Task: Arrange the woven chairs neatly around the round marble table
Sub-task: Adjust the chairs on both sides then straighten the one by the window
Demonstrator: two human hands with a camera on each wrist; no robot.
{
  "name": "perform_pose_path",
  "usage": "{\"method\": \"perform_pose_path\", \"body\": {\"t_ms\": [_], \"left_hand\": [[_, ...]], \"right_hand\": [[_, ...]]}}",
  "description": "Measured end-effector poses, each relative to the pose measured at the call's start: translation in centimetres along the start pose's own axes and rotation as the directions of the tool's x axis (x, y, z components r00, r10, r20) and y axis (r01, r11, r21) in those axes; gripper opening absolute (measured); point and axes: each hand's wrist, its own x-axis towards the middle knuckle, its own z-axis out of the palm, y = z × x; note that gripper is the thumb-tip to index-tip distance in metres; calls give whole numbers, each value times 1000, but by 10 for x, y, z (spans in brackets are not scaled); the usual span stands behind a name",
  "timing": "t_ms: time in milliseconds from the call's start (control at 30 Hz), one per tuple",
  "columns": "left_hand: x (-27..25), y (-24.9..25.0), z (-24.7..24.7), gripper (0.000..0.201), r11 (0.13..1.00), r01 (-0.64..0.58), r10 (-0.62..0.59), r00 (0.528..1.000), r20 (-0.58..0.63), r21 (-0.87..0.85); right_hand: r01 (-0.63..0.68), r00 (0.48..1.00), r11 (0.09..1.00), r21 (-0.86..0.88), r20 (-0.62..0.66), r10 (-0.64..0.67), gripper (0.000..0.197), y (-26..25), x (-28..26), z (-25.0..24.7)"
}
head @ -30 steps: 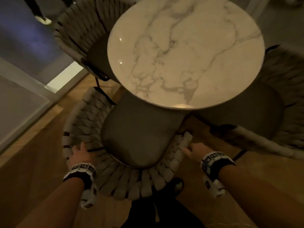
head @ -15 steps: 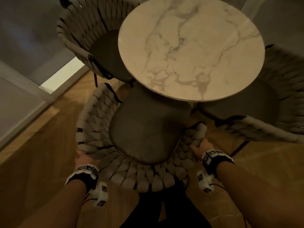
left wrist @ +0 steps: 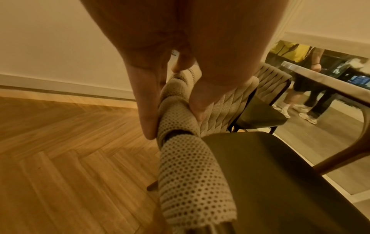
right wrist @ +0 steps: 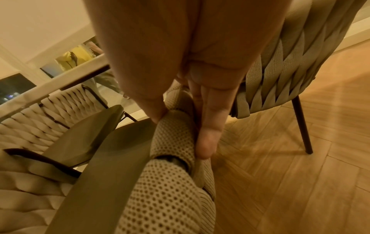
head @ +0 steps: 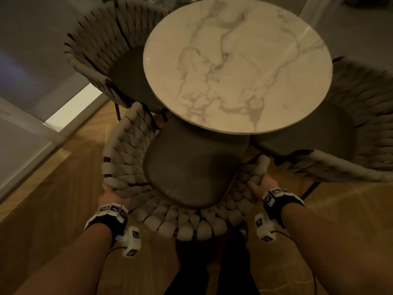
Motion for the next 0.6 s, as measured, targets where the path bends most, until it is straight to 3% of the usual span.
{"method": "perform_pose_path", "body": {"t_ms": [200,300,367,433,533,600], "left_hand": [[10,15,10,109,992,124,-124,992,5,31],[-18,39,28,95,986,100,-100,995,-2,137],[-38,64,45,79,967,5,-9,1000,11,255],[-58,99,67,61,930,-206,194,979,69,304],[-102,159,103,51,819,-532,487,843,229,215],[-133,198,126,56,769,-618,548,769,329,162]], "right_hand": [[140,989,990,6,41,-140,67,17,5,-15],[203,978,979,-2,49,-203,61,40,8,-42],[219,975,975,-36,-37,-221,55,58,19,-76],[226,955,969,-102,-170,-241,51,78,35,-118],[194,935,947,-256,-244,-258,50,111,58,-172],[149,948,933,-328,-220,-229,56,132,71,-196]]}}
